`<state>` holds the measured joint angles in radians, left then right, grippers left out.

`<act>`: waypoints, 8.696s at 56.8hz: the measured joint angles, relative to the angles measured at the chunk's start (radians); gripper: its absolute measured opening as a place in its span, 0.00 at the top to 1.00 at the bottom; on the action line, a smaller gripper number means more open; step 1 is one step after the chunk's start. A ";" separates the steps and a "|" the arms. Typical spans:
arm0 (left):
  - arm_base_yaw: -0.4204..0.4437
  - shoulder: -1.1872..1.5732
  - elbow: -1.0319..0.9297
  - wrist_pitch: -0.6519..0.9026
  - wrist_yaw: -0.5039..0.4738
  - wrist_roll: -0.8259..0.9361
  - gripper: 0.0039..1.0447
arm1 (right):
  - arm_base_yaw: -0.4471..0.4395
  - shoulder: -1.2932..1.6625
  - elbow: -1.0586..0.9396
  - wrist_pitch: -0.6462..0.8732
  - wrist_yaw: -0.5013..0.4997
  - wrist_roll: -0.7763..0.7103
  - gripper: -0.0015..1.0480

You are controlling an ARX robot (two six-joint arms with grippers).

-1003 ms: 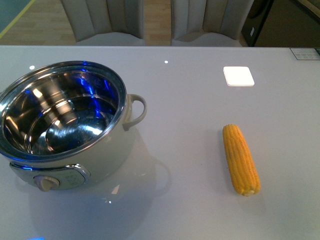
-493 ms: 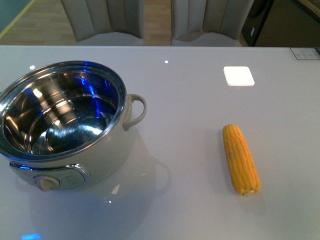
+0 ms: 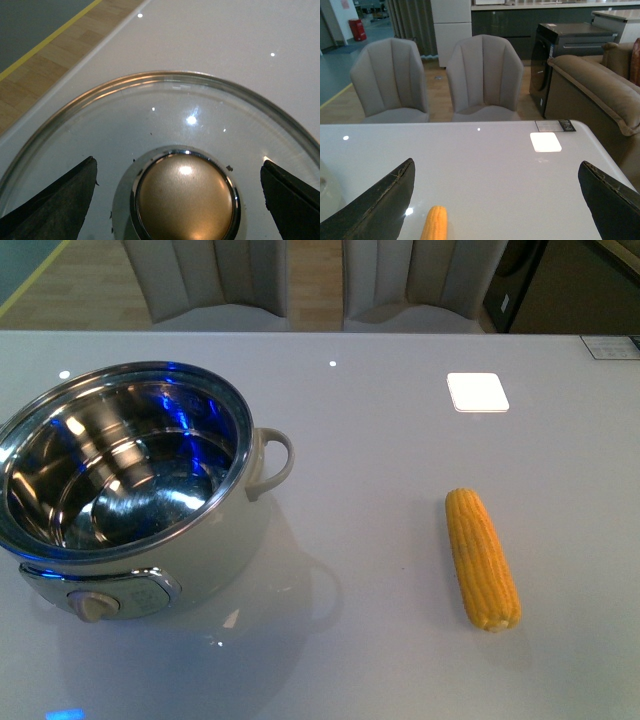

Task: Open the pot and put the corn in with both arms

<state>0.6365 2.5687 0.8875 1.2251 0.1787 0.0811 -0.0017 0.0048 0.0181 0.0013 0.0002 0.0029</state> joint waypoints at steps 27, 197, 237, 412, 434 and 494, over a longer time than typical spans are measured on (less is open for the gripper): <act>-0.006 -0.557 -0.227 -0.078 0.095 -0.138 0.07 | 0.000 0.000 0.000 0.000 0.000 0.000 0.09; -0.634 -2.562 -0.874 -1.224 -0.179 -0.085 0.07 | 0.000 0.000 0.000 0.000 0.000 0.000 0.09; -0.634 -2.563 -0.874 -1.224 -0.179 -0.086 0.07 | 0.266 1.262 0.324 0.195 0.140 0.337 0.09; -0.634 -2.563 -0.874 -1.224 -0.179 -0.085 0.07 | 0.535 2.000 1.183 0.129 -0.154 0.582 0.78; -0.634 -2.563 -0.875 -1.224 -0.179 -0.085 0.07 | 0.626 2.126 1.424 0.039 -0.170 0.648 0.79; -0.634 -2.563 -0.874 -1.224 -0.179 -0.085 0.07 | 0.730 2.251 1.496 -0.059 -0.175 0.640 0.12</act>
<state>0.0021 0.0059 0.0132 0.0013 -0.0002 -0.0044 0.7284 2.2562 1.5139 -0.0574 -0.1753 0.6426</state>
